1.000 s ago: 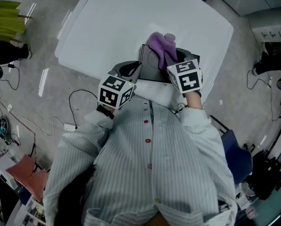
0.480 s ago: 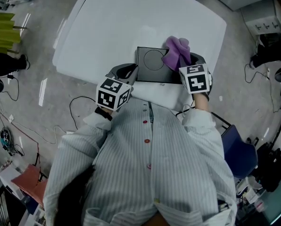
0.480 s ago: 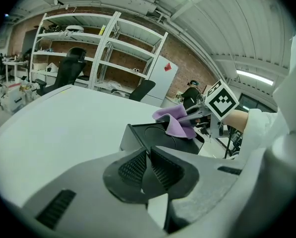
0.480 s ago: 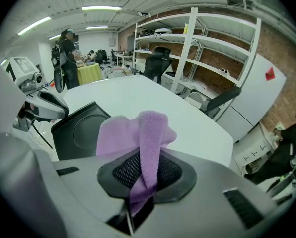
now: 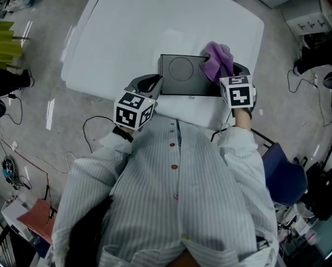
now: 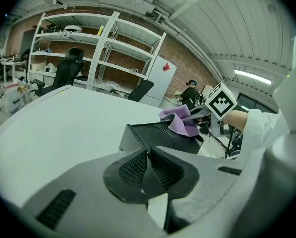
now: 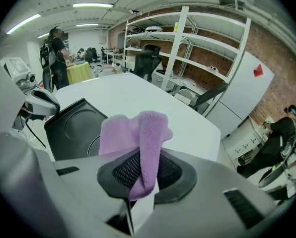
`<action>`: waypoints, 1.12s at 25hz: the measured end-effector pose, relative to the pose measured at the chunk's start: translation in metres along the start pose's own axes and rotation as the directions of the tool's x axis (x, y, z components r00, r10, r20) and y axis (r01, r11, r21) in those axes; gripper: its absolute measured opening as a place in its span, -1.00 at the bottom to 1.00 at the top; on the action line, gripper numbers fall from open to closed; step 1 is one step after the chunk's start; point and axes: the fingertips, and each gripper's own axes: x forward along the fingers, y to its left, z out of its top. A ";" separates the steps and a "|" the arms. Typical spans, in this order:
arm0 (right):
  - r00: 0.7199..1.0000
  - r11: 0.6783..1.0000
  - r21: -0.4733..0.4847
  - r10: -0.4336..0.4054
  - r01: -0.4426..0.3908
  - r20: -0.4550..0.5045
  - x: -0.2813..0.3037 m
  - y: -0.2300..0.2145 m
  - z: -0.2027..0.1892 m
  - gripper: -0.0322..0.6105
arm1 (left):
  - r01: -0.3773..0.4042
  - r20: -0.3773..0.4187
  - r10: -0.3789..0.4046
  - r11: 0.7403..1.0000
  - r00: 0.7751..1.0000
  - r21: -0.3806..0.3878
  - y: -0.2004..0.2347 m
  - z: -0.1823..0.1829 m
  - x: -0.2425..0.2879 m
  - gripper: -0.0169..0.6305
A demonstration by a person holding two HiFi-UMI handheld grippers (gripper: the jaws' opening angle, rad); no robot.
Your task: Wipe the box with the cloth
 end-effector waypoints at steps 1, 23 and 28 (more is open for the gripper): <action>1.000 1.000 -0.003 -0.006 0.006 0.002 -0.001 0.000 0.001 -0.71 | 0.000 0.001 0.000 1.000 1.000 0.000 0.000 0.000 0.000 -0.91; 0.770 0.769 0.110 0.598 -0.629 0.224 -0.028 0.183 0.084 -0.71 | -0.037 0.042 0.038 0.999 0.998 -0.025 -0.003 0.001 -0.001 -0.91; 0.823 0.826 0.050 0.551 -0.562 0.139 -0.009 0.194 0.072 -0.71 | -0.047 0.059 0.049 0.998 0.997 -0.034 0.000 0.001 -0.003 -0.91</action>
